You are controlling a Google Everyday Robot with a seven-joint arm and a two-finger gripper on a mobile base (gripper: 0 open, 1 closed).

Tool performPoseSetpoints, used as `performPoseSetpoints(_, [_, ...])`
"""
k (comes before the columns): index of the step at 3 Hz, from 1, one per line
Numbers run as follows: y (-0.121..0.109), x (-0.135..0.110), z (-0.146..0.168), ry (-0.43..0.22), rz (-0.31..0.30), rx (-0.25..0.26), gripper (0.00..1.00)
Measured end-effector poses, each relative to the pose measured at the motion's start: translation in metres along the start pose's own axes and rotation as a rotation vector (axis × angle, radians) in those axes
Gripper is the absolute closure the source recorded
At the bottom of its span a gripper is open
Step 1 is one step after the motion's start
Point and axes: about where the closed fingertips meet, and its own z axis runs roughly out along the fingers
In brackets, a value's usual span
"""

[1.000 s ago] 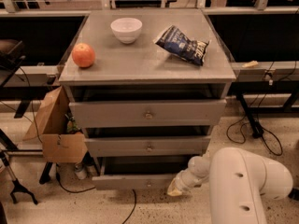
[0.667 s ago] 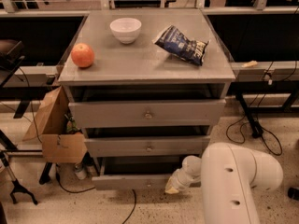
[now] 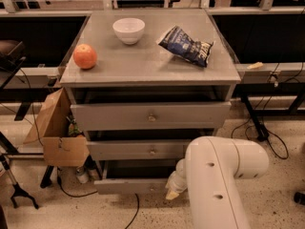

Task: Close bottom drawer

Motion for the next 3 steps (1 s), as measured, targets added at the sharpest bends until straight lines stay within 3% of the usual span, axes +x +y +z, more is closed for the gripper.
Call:
performPoseSetpoints(1, [-0.004,-0.001,0.0,0.027,-0.015,0.021,0.0])
performPoseSetpoints(3, [0.013,0.002,-0.002,0.027,-0.015,0.021,0.0])
